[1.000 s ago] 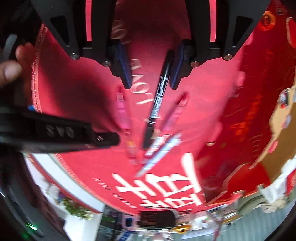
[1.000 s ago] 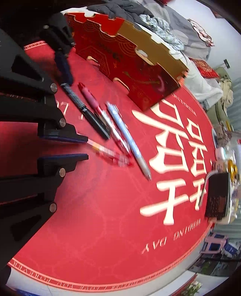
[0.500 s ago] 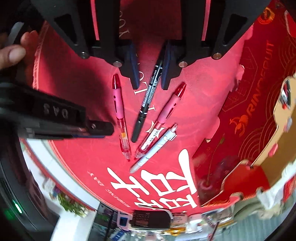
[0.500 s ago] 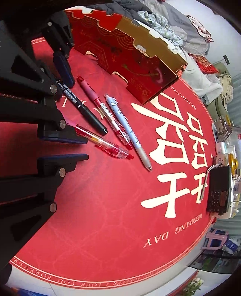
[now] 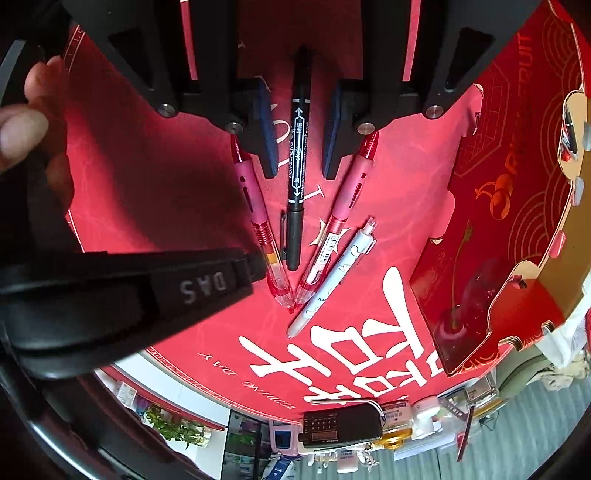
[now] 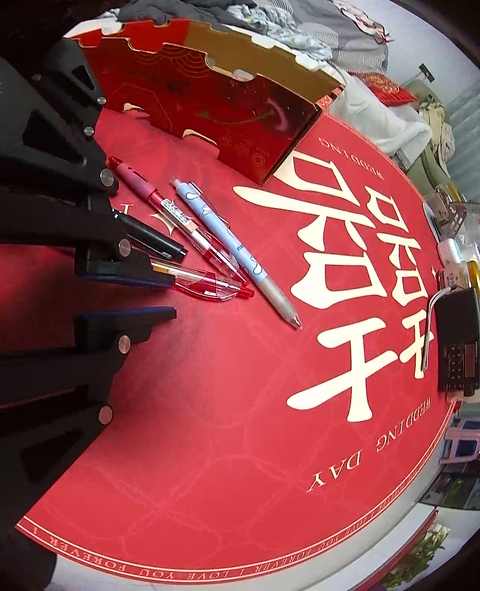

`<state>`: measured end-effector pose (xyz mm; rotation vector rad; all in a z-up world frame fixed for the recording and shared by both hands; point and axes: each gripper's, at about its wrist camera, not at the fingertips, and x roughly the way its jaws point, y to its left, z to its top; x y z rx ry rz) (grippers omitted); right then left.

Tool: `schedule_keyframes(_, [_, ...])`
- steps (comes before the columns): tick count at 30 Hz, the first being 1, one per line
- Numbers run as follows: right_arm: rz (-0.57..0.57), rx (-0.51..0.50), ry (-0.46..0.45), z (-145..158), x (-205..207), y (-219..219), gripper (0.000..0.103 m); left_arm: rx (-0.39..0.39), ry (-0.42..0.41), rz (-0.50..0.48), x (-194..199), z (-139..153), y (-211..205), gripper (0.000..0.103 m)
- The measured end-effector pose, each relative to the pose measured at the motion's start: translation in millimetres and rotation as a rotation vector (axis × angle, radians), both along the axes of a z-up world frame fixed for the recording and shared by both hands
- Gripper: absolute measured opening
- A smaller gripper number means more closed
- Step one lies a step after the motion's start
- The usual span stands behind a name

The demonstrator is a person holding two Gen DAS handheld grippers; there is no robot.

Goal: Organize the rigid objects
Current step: 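Grasp the black marker with the left tool while right grasps the clear red pen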

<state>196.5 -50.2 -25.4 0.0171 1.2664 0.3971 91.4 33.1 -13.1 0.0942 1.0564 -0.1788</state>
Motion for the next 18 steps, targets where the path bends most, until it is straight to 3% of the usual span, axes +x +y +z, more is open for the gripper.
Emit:
schedule_keyframes(2, [-0.003, -0.047, -0.005, 1, -1, 7, 0.011, 0.001, -0.012, 0.000, 0, -1, -1, 0.028])
schedule_keyframes(5, [-0.017, -0.018, 0.022, 0, -1, 8, 0.011, -0.018, -0.021, 0.004, 1, -2, 1, 0.030])
schedule_keyframes(10, [0.002, -0.085, -0.012, 1, -1, 19, 0.011, 0.000, -0.043, 0.007, -2, -2, -1, 0.030])
schedule_keyframes(13, [0.052, -0.121, -0.042, 2, -1, 32, 0.021, -0.050, -0.054, 0.035, -6, -3, 5, 0.030])
schedule_keyframes(14, [0.091, -0.129, -0.054, 2, -1, 37, 0.031, -0.060, -0.056, 0.039, -6, -3, 6, 0.030])
schedule_keyframes(18, [0.227, -0.197, -0.127, 0, -7, 36, 0.033, -0.003, -0.076, 0.023, -11, -3, -3, 0.030])
